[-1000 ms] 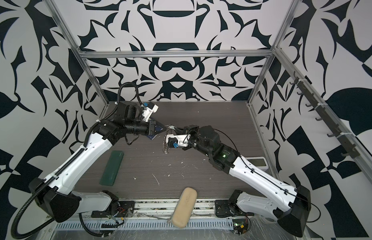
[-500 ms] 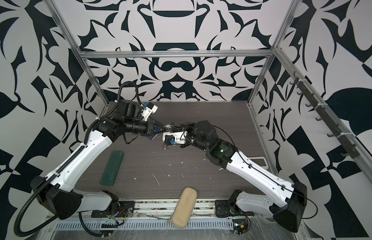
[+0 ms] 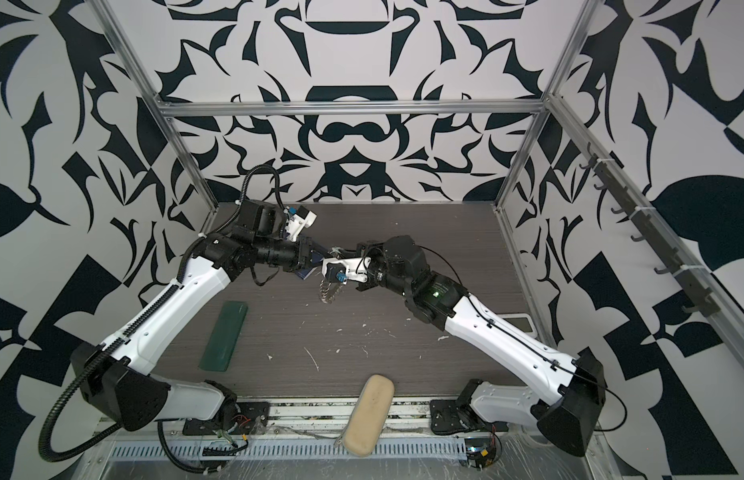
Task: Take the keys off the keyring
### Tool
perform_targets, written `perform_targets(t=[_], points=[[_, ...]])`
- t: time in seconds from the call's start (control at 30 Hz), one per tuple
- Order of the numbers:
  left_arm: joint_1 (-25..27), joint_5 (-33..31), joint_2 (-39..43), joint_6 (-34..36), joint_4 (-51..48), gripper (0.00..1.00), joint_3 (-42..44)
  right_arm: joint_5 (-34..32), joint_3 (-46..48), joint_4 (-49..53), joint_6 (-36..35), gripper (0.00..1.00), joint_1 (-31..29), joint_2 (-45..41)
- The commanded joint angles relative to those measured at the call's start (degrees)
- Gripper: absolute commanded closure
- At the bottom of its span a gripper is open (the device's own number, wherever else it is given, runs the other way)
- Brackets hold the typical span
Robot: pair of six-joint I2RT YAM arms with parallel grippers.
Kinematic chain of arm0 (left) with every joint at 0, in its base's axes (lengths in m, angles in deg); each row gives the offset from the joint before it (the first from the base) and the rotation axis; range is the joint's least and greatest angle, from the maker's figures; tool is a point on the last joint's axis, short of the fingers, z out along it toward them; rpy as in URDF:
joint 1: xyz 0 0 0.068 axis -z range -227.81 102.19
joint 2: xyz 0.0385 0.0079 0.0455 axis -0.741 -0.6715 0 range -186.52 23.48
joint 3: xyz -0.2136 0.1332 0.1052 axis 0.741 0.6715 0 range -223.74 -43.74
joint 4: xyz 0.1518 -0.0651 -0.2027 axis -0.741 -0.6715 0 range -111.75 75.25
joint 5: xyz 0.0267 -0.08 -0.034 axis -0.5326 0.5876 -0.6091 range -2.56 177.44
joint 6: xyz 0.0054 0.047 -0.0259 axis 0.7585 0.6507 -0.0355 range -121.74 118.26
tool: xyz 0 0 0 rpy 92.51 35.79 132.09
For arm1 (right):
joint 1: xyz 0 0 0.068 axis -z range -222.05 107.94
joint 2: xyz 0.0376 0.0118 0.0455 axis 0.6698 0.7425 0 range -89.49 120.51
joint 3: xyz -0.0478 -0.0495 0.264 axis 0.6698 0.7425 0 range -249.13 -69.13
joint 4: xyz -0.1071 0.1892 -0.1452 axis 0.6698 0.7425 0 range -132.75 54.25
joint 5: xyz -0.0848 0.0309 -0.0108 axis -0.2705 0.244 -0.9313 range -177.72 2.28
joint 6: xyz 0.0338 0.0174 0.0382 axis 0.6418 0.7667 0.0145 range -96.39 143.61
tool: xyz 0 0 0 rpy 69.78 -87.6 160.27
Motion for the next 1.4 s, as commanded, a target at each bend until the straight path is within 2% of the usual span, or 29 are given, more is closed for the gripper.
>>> perform_targets(t=[0.0,0.33,0.57,0.67,0.77,1.0,1.13,1.27,1.3,1.37], points=[[-0.3,-2.1,-2.3,-1.4,-5.6,1.0,2.3,3.0,-5.3,-18.3,2.2,1.0,0.9,-3.0],[-0.4,-0.1,-4.0,-1.5,-5.6,1.0,2.5,15.0,-10.3,-14.7,5.4,1.0,1.2,0.7],[-0.4,1.5,-3.4,-1.7,-4.0,1.0,3.6,19.7,-11.9,-14.1,8.7,1.0,1.3,2.5],[-0.4,1.5,-3.2,-1.6,-4.0,1.0,3.6,18.3,-12.3,-14.2,8.5,1.0,1.3,2.9],[-0.7,-1.6,-2.0,-0.4,-5.1,1.0,3.0,13.6,-10.3,-13.5,7.7,1.0,1.3,0.7],[-0.6,-11.2,1.7,9.5,-4.1,1.0,1.3,3.3,6.6,-12.9,8.9,1.0,1.4,-12.0],[-0.4,-11.8,3.6,16.9,-0.6,1.0,1.4,2.8,12.1,-11.5,12.5,1.0,1.4,-16.7],[0.5,-12.8,4.6,24.2,-0.4,1.0,0.9,4.2,11.5,-7.8,16.8,1.0,1.4,-17.6],[0.7,-13.2,4.9,25.7,-0.4,1.0,1.1,4.1,10.6,-6.1,17.7,0.97,1.4,-17.5],[1.7,-15.2,6.2,27.7,0.8,1.0,2.2,4.4,9.0,-3.6,18.2,0.84,1.5,-17.5]])
